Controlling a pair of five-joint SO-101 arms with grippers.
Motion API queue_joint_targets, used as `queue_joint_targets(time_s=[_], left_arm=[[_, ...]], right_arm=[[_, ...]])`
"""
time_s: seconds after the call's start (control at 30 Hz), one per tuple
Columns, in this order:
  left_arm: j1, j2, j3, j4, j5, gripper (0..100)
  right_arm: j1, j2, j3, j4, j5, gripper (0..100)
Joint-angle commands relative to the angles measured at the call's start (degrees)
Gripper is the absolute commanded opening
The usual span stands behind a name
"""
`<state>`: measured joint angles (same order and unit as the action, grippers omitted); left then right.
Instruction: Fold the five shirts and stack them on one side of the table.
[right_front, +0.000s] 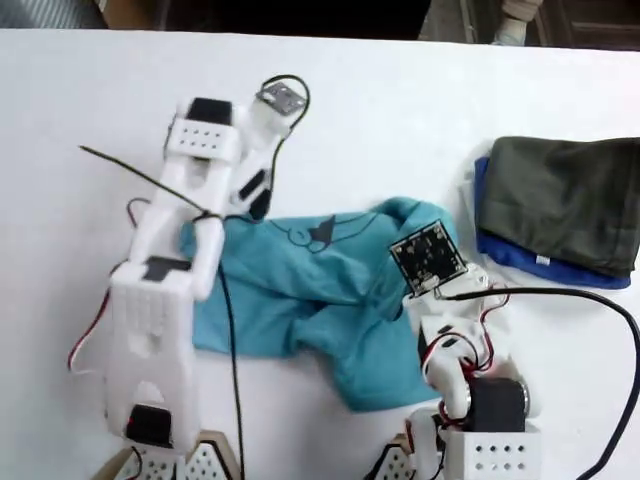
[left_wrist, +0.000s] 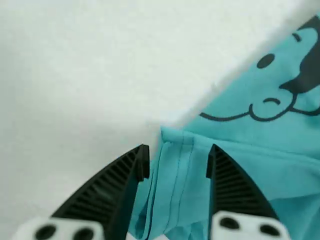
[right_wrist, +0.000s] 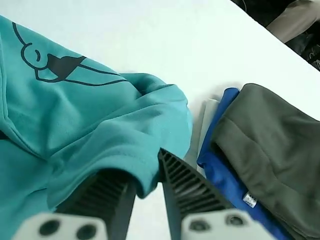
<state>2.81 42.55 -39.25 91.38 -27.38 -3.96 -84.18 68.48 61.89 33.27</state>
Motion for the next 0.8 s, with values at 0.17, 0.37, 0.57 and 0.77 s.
queue_joint_targets(time_s=[0.17,0.37,0.57,0.77], left_arm=[[1.05,15.65,-26.51,9.67,0.62,21],[0.53,18.9,-29.58,10.9,0.79,21],[0.0,12.84,-25.36,10.99,2.55,21],[0.0,7.74,-14.11,10.02,2.2,21]], right_arm=[[0.57,-1.36,-0.53,0.22,0.44,2.0],[0.57,-1.36,-0.62,0.22,0.44,2.0],[0.57,-1.36,-0.62,-0.13,0.44,2.0],[0.57,-1.36,-0.62,-0.13,0.44,2.0]])
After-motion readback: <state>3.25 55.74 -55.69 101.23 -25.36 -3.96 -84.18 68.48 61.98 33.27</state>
